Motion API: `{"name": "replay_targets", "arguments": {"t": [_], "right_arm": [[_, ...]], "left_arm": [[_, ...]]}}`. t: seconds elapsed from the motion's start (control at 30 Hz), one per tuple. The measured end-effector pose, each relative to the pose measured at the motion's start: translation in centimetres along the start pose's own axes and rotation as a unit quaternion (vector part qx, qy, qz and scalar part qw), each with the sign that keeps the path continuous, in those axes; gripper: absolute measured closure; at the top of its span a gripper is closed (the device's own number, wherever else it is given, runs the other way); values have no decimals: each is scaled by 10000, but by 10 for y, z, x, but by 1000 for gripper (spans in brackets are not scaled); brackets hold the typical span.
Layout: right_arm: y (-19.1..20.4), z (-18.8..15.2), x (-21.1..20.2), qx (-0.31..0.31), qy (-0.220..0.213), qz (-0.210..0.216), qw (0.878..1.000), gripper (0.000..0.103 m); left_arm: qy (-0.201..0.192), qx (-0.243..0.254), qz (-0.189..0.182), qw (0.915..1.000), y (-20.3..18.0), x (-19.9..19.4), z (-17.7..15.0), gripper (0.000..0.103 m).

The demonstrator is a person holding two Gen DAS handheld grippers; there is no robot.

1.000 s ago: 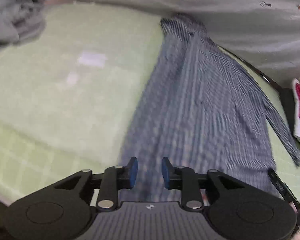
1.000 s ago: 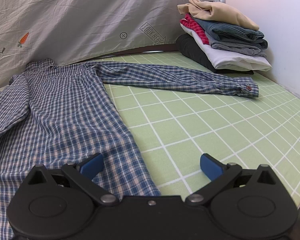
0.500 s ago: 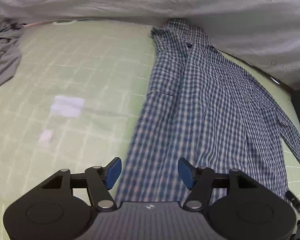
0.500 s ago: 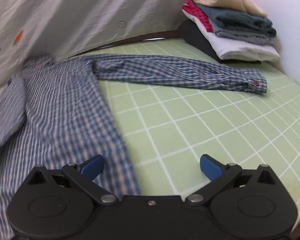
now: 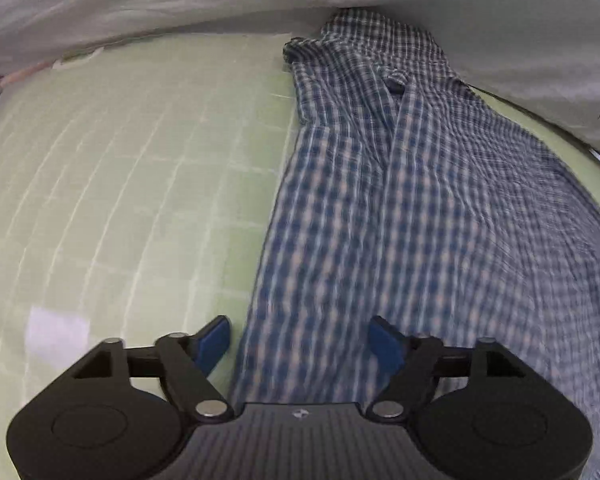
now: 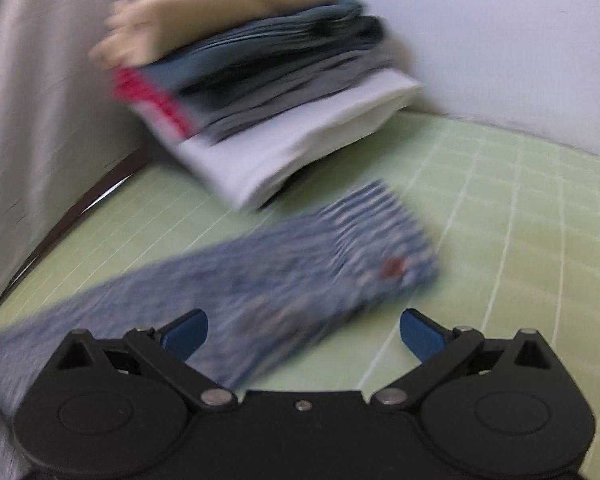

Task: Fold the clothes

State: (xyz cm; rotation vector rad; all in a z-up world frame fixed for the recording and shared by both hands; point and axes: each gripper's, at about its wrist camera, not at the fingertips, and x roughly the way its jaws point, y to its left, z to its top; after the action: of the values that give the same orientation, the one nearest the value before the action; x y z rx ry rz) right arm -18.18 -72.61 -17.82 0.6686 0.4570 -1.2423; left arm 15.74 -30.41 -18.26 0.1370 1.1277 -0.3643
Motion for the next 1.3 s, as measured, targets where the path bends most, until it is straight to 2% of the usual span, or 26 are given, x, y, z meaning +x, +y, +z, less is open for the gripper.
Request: {"name": "replay_targets", "arguments": {"t": [0.07, 0.17, 0.33, 0.4, 0.5, 0.53, 0.57, 0.6, 0.63, 0.67, 0.73, 0.83, 0.93, 1.03, 1.1, 1.2, 1.23, 1.27, 1.3], "right_arm": [[-1, 7, 14, -63, -7, -76, 10000, 0], [2, 11, 26, -318, -83, -236, 9992, 0], [12, 10, 31, -616, -47, -405, 9973, 0], [22, 8, 32, -1146, 67, -350, 9928, 0], [24, 10, 30, -1263, 170, -183, 9917, 3], [25, 11, 29, -1291, 203, -126, 9913, 11], [26, 12, 28, -1319, 236, -69, 9910, 30], [29, 13, 27, -1433, 261, 27, 9893, 45], [33, 14, 25, -1560, 286, 129, 9873, 78], [37, 14, 24, -1687, 310, 231, 9849, 98], [44, 16, 21, -1939, 358, 434, 9794, 98], [73, 8, -1, -2340, 149, 864, 9683, 98], [104, 1, -23, -2663, -61, 1348, 9544, 99], [151, -16, -53, -2950, -181, 2149, 9308, 99], [184, -31, -74, -3170, -183, 2771, 9069, 99], [227, -70, -99, -3535, 199, 3718, 8581, 96], [239, -90, -103, -3778, 390, 3868, 8403, 89], [247, -104, -103, -3985, 598, 3897, 8281, 75], [252, -118, -103, -4148, 762, 3825, 8221, 68]], "left_arm": [[-2, 123, 57, 9999, -7, 7, 8, 23], [33, 112, 76, 9999, -11, 13, 15, 16], [25, 265, 139, 9995, -18, 19, 15, 8], [15, 197, 170, 9997, -18, 17, 13, 8], [47, -72, 106, 9999, -12, 14, 14, 8], [40, -127, 98, 9999, -10, 12, 13, 8], [34, -181, 90, 9998, -8, 9, 12, 8], [27, -236, 82, 9997, -6, 6, 10, 8], [14, -270, 77, 9996, -5, 4, 9, 8], [-15, -247, 80, 9997, -4, 1, 8, 8], [-74, -202, 82, 9997, -3, -5, 6, 8], [-170, -182, 68, 9997, 0, -15, 4, 8], [-243, -264, 61, 9993, 5, -21, 1, 8], [-293, -337, 40, 9990, 7, -28, -2, 8], [-324, -322, 42, 9989, 6, -32, -4, 8], [-353, -290, 53, 9989, 4, -37, -6, 8], [-353, -294, 57, 9989, 4, -38, -7, 8], [-355, -304, 71, 9989, 3, -39, -8, 8], [-360, -307, 83, 9988, 3, -40, -9, 8]]}}
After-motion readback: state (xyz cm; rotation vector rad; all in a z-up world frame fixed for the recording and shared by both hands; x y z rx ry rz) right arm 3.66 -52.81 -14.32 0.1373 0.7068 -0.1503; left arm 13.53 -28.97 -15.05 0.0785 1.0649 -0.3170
